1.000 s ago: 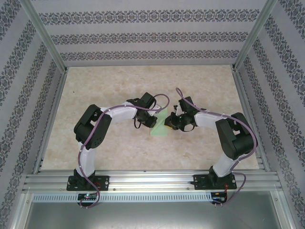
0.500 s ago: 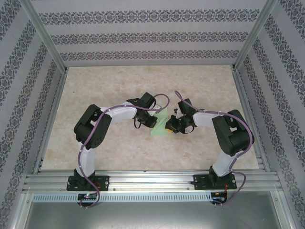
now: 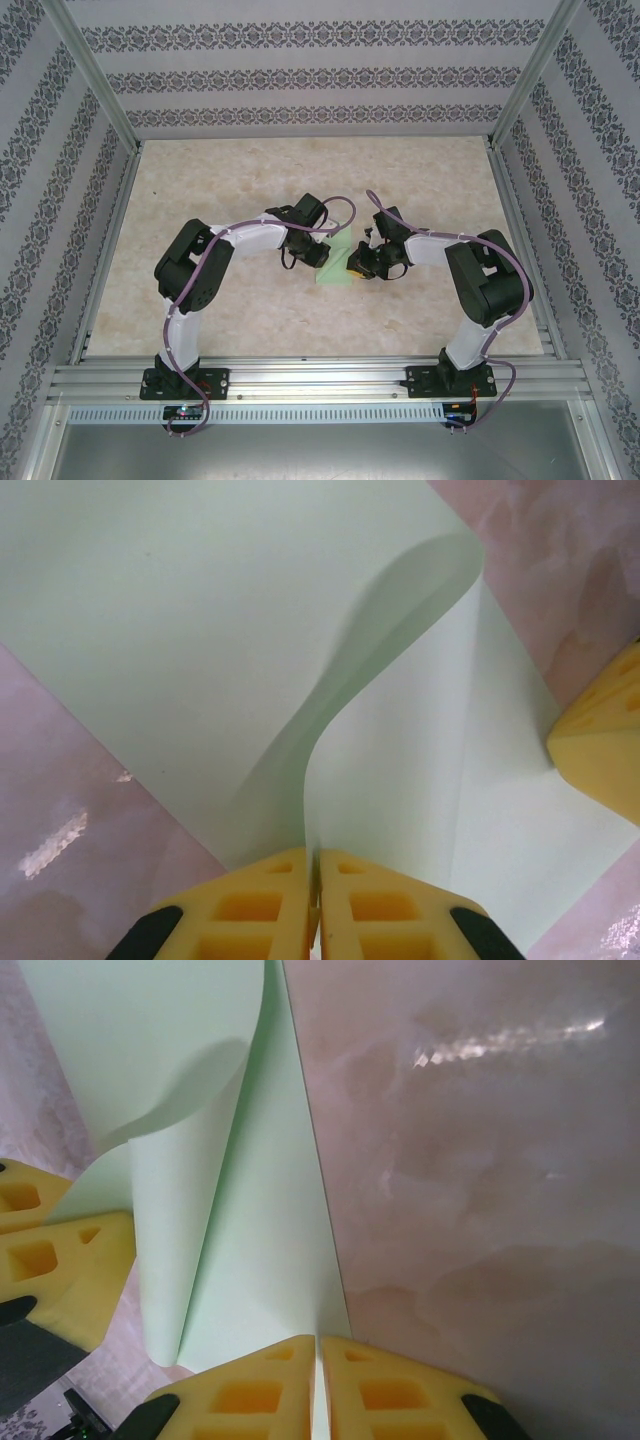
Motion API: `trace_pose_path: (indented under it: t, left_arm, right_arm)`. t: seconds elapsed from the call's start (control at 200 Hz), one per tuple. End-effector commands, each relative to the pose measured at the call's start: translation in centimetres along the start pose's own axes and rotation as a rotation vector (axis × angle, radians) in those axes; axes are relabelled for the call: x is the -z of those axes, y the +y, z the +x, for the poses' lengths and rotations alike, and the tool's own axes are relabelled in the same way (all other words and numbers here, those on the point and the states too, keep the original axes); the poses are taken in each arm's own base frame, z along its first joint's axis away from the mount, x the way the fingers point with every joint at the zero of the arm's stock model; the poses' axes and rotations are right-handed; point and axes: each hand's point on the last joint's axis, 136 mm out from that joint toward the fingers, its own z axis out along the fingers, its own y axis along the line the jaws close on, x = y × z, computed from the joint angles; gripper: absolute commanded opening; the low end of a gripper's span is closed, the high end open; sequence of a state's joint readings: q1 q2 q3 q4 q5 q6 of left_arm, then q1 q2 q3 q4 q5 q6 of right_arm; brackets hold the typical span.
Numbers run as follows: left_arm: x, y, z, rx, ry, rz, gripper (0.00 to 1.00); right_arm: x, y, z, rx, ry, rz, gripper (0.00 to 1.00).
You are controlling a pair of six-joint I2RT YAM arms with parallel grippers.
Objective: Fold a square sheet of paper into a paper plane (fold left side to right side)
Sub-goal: Fold the triangle a second time at the center of the table.
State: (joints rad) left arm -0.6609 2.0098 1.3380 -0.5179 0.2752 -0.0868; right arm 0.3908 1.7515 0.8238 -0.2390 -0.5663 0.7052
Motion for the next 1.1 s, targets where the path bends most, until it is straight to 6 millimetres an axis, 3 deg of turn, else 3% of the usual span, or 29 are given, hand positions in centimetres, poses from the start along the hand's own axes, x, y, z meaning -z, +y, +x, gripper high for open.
trace_pose_path:
  t: [0.0, 1.094]
  left_arm:
    - [2.0, -0.2, -1.8, -0.005, -0.071, 0.003, 0.12]
    - [-0.9, 0.4, -0.7, 0.020, -0.018, 0.014, 0.12]
  right_arm:
    - [-0.9, -2.1, 1.0, -0.017, 0.037, 0.085, 0.13]
    - [-0.7, -2.1, 1.2, -0.008, 0.041, 0.090, 0.14]
